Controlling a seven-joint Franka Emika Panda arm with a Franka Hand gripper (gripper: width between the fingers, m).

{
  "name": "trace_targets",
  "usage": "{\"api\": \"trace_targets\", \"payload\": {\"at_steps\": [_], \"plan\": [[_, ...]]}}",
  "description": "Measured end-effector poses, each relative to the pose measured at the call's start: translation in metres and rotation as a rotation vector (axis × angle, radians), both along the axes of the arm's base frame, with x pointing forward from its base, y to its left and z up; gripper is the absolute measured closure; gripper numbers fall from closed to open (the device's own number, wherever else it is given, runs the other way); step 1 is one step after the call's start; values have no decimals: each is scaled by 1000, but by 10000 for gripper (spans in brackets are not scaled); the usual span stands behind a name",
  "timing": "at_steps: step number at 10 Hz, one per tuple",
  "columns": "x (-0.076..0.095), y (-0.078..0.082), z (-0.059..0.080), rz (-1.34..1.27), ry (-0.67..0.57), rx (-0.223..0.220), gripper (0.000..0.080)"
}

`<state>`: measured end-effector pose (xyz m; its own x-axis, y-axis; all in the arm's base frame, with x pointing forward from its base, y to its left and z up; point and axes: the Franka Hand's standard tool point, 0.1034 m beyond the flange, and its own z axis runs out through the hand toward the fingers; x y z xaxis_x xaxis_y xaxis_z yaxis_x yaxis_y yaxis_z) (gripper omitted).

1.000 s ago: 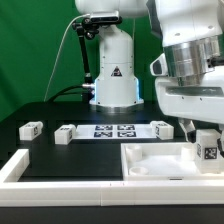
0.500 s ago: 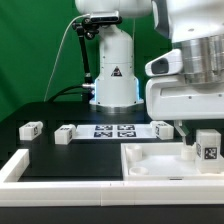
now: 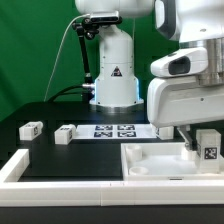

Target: Assemble one leg

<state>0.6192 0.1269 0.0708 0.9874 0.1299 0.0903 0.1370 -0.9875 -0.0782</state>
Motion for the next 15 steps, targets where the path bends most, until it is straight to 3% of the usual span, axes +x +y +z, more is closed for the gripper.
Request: {"api": "trace_targets", "payload": {"at_steps": [1, 2, 3, 7, 15], "plan": [[0, 1, 0, -28, 3, 4, 372], [0, -1, 0, -29, 1, 2, 372], [1, -5, -1, -33, 2, -3, 501], [1, -7, -1, -63, 4, -1, 503], [-2, -22, -4, -1090, 53, 186, 503]]}}
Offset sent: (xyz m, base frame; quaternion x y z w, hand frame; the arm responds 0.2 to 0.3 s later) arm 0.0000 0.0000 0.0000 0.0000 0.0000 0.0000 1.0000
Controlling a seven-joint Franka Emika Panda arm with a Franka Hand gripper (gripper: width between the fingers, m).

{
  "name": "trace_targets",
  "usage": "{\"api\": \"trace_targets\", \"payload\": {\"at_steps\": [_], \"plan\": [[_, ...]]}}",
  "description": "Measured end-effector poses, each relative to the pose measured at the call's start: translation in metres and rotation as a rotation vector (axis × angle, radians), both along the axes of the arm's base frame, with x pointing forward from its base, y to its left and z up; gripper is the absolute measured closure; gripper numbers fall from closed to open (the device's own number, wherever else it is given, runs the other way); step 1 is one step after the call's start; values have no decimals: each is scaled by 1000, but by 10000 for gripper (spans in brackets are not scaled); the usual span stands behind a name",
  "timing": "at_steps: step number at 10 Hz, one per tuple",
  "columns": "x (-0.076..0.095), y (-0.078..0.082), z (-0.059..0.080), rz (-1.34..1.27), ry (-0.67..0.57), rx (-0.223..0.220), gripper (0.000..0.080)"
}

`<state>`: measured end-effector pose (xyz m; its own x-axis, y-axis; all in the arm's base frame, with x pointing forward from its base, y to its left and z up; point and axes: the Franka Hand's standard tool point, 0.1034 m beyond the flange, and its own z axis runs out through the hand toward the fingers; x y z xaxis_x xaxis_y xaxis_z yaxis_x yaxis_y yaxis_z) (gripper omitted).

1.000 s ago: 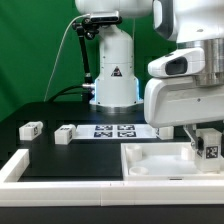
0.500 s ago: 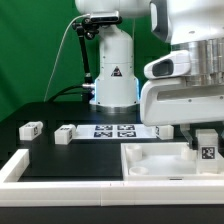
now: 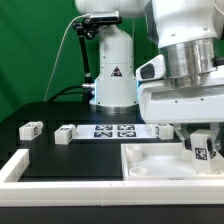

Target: Assemble one leg

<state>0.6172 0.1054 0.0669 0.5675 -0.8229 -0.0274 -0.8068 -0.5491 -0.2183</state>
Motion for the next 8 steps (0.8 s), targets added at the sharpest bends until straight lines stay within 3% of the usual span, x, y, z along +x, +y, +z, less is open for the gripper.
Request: {"api": "trace_targets", "payload": {"at_steps": [8], "plan": [[-1, 7, 1, -601, 93, 134, 503]]}}
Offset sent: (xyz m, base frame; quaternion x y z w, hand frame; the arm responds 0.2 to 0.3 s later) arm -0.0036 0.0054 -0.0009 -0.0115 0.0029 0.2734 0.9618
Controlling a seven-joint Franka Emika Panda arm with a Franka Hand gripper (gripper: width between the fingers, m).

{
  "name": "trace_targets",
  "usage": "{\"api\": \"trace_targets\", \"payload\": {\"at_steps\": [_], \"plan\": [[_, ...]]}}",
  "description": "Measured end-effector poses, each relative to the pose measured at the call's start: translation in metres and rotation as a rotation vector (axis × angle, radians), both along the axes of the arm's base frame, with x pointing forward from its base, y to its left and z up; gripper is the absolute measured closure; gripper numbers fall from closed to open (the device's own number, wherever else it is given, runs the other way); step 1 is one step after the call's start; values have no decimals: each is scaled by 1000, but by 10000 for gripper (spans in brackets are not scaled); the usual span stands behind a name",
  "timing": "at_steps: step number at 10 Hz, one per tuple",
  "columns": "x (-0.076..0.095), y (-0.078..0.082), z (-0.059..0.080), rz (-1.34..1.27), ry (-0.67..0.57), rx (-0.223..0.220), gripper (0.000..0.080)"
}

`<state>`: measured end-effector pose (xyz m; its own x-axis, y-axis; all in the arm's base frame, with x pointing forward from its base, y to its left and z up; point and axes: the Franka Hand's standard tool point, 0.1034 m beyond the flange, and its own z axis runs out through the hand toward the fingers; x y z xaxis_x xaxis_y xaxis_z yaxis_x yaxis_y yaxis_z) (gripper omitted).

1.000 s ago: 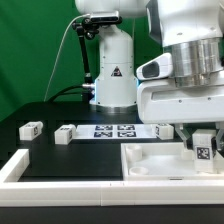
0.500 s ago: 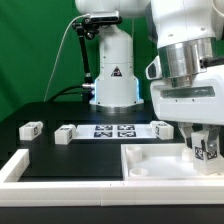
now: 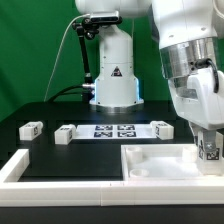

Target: Assemble one leg

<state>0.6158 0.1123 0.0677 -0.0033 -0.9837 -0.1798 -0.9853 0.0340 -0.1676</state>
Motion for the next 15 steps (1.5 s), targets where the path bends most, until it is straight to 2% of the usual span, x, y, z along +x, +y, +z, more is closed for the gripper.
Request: {"api": "trace_targets", "payload": {"at_steps": [1, 3, 4, 5, 6, 8, 13, 14, 15], "plan": [[0, 0, 0, -65, 10, 21, 503], [0, 1, 0, -53, 8, 23, 494], [0, 1, 0, 0, -3, 13, 323], [3, -1, 0, 75, -21, 0, 190], [3, 0, 1, 181, -34, -18, 161], [4, 4, 2, 413, -54, -53, 152], [5, 23, 5, 1044, -93, -206, 151], [6, 23, 4, 1159, -109, -232, 151], [7, 16, 3, 1280, -126, -248, 151]]}}
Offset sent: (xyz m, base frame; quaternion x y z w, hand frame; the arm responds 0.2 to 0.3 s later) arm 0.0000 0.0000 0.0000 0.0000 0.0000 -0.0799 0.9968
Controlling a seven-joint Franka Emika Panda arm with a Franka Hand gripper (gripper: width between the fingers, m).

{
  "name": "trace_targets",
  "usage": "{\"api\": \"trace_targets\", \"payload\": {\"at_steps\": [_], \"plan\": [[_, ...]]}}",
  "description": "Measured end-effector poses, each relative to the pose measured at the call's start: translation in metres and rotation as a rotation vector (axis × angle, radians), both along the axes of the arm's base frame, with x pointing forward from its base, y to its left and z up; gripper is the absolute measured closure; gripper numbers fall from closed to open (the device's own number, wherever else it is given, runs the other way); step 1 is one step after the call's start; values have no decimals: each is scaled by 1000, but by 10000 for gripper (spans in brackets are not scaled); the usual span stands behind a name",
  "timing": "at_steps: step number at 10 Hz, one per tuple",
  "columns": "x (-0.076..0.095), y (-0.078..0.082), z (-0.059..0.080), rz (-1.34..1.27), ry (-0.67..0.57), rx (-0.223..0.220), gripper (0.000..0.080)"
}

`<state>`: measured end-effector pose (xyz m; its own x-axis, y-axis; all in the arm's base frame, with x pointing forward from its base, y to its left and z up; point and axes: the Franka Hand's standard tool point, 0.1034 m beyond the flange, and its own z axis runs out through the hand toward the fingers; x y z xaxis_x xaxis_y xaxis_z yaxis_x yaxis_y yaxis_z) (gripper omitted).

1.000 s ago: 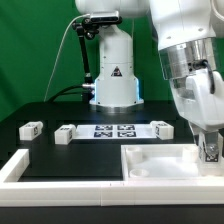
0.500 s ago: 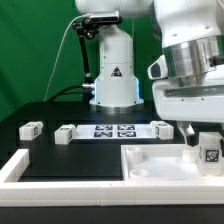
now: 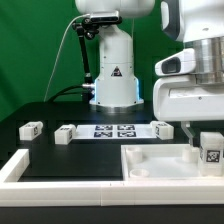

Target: Assemble one leg

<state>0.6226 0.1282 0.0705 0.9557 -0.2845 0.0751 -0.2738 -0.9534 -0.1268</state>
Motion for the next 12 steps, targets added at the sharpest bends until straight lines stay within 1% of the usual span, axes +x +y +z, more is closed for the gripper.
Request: {"api": "trace_targets", "payload": {"at_steps": [1, 3, 4, 6, 8, 12], "plan": [[1, -5, 0, 81, -9, -10, 151], [1, -7, -1, 244, -25, -29, 151], [1, -11, -1, 310, -32, -37, 151], [1, -11, -1, 308, -32, -36, 162], [1, -11, -1, 308, -32, -36, 514], [1, -11, -1, 265, -28, -30, 509]]}}
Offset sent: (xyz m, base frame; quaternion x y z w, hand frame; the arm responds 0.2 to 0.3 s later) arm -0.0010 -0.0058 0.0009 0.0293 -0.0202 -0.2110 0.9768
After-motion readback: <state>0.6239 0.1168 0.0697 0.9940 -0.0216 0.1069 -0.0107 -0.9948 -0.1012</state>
